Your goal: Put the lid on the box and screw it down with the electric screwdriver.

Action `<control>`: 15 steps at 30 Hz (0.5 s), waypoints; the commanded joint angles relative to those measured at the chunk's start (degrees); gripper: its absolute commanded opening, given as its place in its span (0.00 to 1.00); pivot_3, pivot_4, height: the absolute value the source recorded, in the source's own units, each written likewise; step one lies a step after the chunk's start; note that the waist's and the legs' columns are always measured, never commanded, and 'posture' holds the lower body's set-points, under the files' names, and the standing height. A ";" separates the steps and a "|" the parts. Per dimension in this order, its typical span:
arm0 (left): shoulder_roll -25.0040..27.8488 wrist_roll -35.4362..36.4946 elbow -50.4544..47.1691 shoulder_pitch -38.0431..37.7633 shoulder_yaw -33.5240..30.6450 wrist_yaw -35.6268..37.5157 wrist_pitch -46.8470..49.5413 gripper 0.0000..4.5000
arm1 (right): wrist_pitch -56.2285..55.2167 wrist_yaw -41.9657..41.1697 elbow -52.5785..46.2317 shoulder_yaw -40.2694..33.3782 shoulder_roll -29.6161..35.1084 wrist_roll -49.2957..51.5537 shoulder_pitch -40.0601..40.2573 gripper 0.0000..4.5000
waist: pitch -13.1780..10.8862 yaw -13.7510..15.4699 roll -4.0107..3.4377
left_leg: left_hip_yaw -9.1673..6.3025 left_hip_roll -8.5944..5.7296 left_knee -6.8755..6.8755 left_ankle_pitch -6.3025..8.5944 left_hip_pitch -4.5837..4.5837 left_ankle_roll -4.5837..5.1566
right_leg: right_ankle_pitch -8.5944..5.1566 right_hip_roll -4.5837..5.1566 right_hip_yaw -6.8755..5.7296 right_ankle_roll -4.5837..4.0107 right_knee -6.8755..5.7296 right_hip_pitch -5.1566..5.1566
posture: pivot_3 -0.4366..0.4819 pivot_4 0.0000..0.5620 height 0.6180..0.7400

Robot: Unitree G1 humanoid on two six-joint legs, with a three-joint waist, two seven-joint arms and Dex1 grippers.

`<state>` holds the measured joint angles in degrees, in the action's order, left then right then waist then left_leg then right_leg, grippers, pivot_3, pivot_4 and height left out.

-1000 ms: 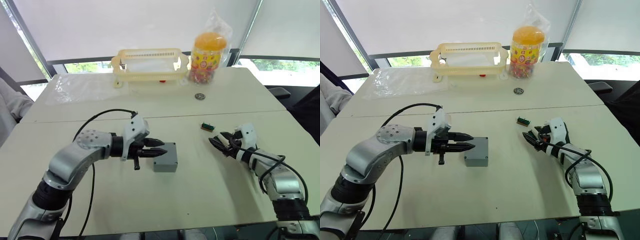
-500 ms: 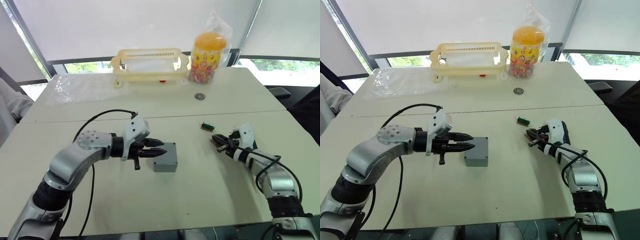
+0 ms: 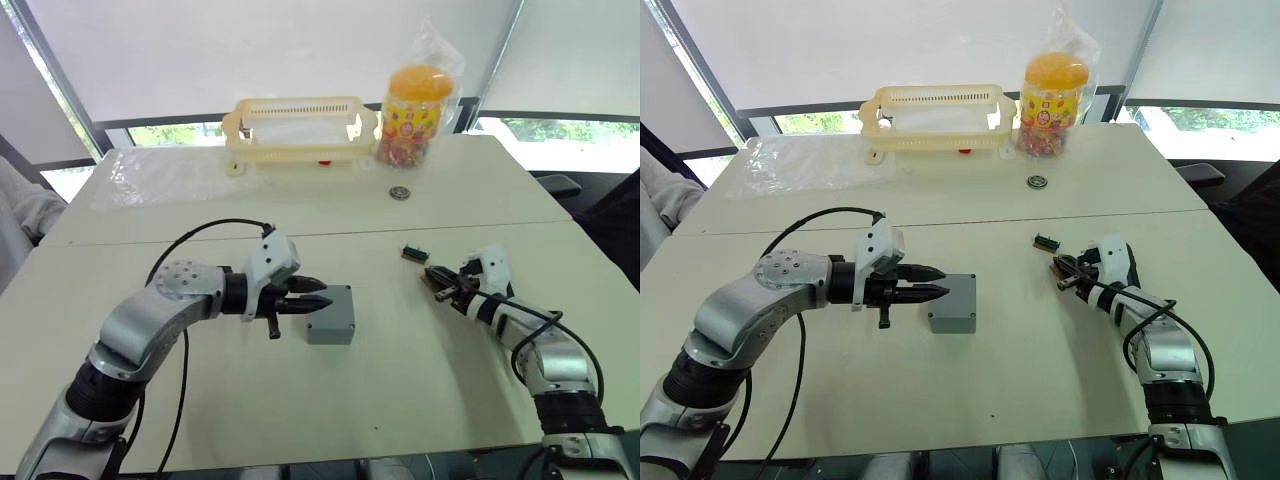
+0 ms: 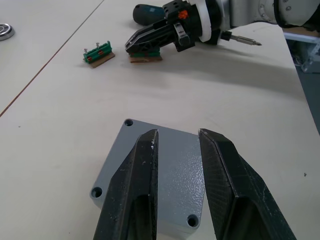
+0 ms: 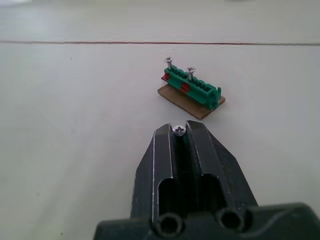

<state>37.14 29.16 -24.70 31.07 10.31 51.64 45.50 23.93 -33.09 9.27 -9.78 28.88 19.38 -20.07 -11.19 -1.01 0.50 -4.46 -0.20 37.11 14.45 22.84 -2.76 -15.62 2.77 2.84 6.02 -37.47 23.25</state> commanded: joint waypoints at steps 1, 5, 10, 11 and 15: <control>-0.19 -0.32 -0.59 -0.13 -0.27 -0.24 -1.34 0.28 | -0.19 -1.35 -2.10 0.64 1.57 -0.88 0.25 0.01 | 0.00 0.00 0.00 | 0.00 0.00 0.00 0.00 0.00 0.00 | 0.00 0.00 0.00 0.00 0.00 0.00 | 0.48 0.27 1.00; -0.41 -0.44 -0.53 -0.17 -0.27 -0.39 -1.42 0.28 | -1.39 -1.62 -1.32 2.55 2.70 -3.63 1.13 0.09 | 0.00 0.03 0.00 | 0.00 0.00 0.00 0.00 -0.02 0.00 | 0.00 0.00 0.00 0.00 0.00 -0.02 | 0.48 0.27 1.00; -0.62 -0.51 -0.72 -0.49 -0.34 -0.68 -1.42 0.28 | -2.46 -1.19 -1.17 1.72 2.24 -3.93 0.66 0.26 | 0.00 0.00 0.00 | 0.00 0.00 0.00 0.00 -0.04 0.00 | 0.00 0.00 0.00 0.00 0.00 -0.04 | 0.48 0.27 1.00; -0.67 -0.51 -0.71 -0.52 -0.35 -0.74 -1.42 0.28 | -2.50 -1.13 -1.27 1.39 2.14 -3.72 0.51 0.26 | 0.00 0.01 0.00 | 0.00 0.00 0.00 0.00 -0.04 0.00 | 0.00 0.00 0.00 0.00 0.00 -0.04 | 0.48 0.27 1.00; -0.89 -0.65 -0.57 -0.56 -0.29 -0.81 -1.51 0.28 | -2.75 -1.04 -1.41 0.97 2.06 -3.55 0.21 0.26 | 0.00 -0.01 0.00 | 0.00 0.00 -0.01 0.00 -0.06 0.00 | 0.00 0.00 0.00 0.00 -0.01 -0.04 | 0.48 0.27 1.00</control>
<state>36.12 28.69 -24.70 30.09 10.38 50.80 45.42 22.56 -34.18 9.21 -7.32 30.76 15.40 -18.89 -11.19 -1.02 0.50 -4.46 -0.19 37.10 14.45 22.78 -2.76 -15.62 2.77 2.84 6.02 -37.48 23.21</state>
